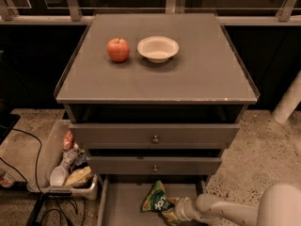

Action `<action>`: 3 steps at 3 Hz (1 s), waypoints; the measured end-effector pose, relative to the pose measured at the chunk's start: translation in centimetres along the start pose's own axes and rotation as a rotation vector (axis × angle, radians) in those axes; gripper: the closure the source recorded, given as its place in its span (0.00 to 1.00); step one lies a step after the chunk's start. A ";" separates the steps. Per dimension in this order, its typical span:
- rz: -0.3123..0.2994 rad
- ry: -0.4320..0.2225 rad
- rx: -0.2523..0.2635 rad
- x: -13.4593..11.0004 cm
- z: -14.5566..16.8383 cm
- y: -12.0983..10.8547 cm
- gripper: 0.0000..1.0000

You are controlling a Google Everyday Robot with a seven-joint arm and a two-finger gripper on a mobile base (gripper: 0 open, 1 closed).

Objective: Pick green rice chip bag from bottom drawer and place on counter

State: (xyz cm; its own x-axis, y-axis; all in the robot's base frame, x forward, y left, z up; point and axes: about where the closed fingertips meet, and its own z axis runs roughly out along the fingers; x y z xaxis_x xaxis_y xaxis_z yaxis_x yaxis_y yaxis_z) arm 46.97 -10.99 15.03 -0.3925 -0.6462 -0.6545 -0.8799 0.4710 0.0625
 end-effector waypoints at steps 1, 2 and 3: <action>-0.012 -0.034 -0.018 -1.6 -2.9 0.5 1.00; -0.023 -0.070 -0.009 -2.4 -6.2 0.5 1.00; -0.067 -0.108 0.022 -3.9 -11.0 0.5 1.00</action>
Offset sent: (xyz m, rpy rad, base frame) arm -0.0171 -0.0416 0.1025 0.0866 -0.0830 0.0133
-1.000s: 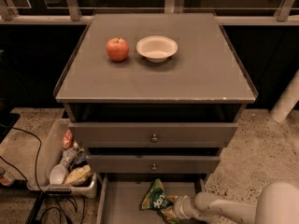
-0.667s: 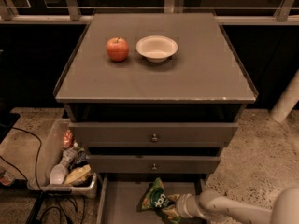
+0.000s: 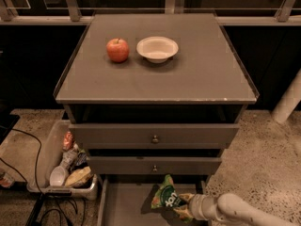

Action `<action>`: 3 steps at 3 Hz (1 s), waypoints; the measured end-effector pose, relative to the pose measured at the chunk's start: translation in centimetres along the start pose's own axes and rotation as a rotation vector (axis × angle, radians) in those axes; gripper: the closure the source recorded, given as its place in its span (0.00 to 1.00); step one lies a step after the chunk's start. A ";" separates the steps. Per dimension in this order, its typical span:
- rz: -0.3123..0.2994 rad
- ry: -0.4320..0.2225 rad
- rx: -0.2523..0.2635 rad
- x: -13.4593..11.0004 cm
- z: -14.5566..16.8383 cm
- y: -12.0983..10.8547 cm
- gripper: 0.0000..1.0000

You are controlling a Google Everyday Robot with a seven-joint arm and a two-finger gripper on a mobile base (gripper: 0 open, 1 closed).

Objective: Pick green rice chip bag from bottom drawer and place on counter

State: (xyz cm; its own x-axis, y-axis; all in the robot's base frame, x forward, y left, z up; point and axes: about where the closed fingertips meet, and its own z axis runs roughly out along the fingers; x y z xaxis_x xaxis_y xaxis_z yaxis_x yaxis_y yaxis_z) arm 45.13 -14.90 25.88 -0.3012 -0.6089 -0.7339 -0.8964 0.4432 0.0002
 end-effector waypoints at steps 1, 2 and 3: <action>-0.043 0.001 0.029 -2.5 -5.3 -1.0 1.00; -0.074 -0.005 0.056 -5.7 -11.2 -3.4 1.00; -0.113 -0.009 0.053 -8.8 -16.1 -4.8 1.00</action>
Offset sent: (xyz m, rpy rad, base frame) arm 0.0240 -0.0944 0.2019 -0.0515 -0.1301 0.0186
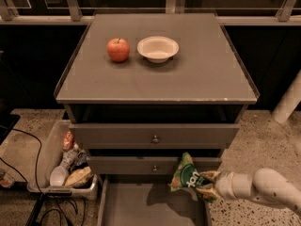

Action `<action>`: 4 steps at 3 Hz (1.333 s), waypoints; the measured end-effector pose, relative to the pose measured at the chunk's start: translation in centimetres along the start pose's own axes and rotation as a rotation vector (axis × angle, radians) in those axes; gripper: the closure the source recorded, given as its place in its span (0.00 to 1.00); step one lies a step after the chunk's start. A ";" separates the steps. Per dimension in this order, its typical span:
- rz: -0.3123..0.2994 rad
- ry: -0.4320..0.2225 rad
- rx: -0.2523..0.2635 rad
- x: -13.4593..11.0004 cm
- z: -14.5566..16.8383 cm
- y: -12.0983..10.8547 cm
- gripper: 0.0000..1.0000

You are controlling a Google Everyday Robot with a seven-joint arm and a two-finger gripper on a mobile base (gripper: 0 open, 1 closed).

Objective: Pick green rice chip bag from bottom drawer and place on counter

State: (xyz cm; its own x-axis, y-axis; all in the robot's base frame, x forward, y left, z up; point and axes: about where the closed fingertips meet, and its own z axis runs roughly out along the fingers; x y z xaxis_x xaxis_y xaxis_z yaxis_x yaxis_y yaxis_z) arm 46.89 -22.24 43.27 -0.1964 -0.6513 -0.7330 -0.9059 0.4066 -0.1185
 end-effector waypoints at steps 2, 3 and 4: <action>-0.054 -0.009 -0.018 -3.5 -4.4 -0.8 1.00; -0.088 -0.019 -0.009 -3.8 -6.9 1.2 1.00; -0.156 -0.056 0.006 -5.2 -10.9 4.5 1.00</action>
Offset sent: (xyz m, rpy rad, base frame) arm 0.0028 -0.0066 0.0436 -0.0047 -0.0234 0.0310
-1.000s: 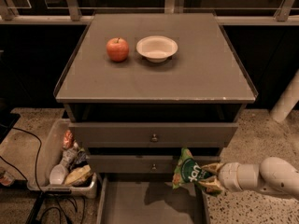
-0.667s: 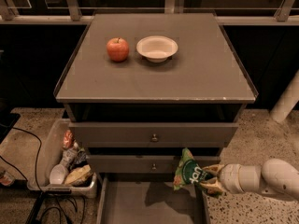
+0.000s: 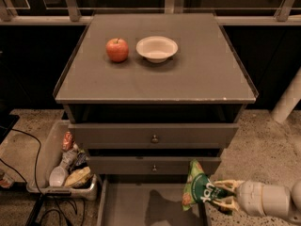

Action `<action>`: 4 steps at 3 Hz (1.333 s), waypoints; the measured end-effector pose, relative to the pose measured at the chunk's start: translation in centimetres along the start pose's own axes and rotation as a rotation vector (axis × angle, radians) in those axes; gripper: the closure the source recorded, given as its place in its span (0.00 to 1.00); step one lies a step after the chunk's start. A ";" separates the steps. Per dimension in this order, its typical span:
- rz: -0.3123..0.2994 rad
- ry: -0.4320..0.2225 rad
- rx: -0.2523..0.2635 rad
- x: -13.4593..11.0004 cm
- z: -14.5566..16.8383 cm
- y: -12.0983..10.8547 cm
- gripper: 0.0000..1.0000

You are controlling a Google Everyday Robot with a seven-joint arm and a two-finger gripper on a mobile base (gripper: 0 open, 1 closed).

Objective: Pick green rice chip bag from bottom drawer and place on counter

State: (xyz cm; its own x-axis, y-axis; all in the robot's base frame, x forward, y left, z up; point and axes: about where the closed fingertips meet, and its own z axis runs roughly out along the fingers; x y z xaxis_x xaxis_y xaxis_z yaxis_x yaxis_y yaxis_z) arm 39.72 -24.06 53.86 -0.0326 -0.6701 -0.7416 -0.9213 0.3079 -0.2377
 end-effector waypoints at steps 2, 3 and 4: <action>-0.173 -0.057 0.115 -9.2 -11.1 -4.1 1.00; -0.232 -0.046 0.153 -14.2 -15.6 -7.4 1.00; -0.288 -0.034 0.176 -19.5 -18.9 -10.0 1.00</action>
Offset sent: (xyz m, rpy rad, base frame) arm 0.0169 -0.0536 0.2640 -0.0411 -0.3494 0.0260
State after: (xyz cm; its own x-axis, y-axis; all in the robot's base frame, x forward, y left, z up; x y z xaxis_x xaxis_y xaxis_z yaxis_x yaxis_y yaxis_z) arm 42.20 -26.80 82.56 0.2349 -0.7242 -0.6483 -0.8099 0.2230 -0.5425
